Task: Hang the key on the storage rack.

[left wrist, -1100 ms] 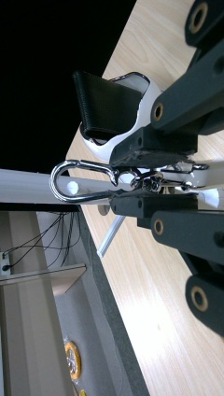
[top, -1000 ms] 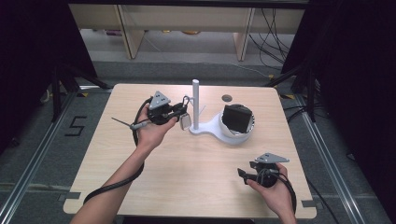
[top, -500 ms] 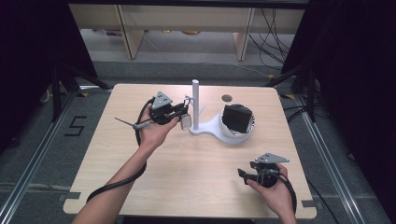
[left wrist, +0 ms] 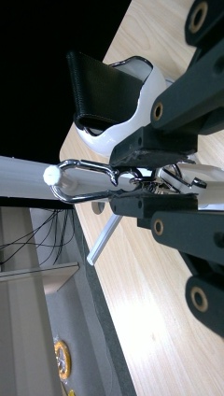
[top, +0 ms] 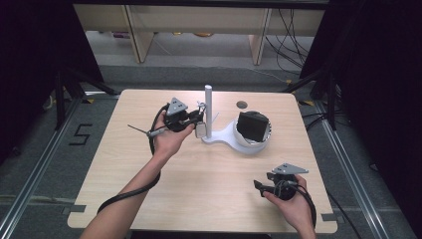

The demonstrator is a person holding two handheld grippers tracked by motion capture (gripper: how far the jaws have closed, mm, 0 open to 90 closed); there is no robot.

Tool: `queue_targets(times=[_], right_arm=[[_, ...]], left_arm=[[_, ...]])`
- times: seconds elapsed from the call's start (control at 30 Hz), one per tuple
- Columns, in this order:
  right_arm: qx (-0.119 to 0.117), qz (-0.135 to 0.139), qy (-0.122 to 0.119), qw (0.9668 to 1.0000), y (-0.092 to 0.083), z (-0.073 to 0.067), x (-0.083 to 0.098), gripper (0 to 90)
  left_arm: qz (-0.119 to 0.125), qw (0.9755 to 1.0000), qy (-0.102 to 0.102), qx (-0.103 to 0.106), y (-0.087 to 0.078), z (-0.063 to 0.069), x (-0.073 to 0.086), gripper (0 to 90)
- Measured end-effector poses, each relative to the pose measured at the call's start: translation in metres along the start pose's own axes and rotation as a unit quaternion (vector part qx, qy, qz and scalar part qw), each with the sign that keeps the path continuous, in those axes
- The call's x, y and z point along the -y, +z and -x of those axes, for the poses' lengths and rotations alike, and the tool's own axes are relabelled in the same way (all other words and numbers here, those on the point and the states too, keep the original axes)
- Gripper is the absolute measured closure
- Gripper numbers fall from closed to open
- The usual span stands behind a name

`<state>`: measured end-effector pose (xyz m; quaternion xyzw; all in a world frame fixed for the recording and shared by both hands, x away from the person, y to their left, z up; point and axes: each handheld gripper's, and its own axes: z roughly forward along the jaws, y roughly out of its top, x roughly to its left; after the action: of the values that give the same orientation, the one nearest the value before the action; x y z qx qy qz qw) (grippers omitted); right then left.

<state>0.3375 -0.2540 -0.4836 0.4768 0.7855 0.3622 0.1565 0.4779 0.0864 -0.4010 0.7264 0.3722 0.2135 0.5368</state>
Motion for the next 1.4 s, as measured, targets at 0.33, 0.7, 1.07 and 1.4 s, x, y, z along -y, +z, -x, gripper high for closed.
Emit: queue_targets(times=[0.33,0.7,1.07,1.4], right_arm=[[-0.003,0.004,0.003,1.0,0.001,0.0,0.0,39.6],[-0.007,0.006,-0.007,0.9999,0.001,0.002,-0.001,39.6],[-0.002,0.003,-0.001,1.0,0.0,0.0,-0.001,39.6],[-0.002,-0.001,0.009,1.0,-0.001,-0.001,0.0,39.6]], left_arm=[[-0.003,1.0,0.0,-0.001,0.008,0.001,0.001,75.0],[-0.007,1.0,0.0,-0.003,0.012,0.001,0.001,74.7],[-0.013,0.9999,0.004,-0.009,0.016,0.001,0.005,73.3],[-0.015,0.9997,0.013,-0.015,0.009,-0.001,0.01,70.2]])
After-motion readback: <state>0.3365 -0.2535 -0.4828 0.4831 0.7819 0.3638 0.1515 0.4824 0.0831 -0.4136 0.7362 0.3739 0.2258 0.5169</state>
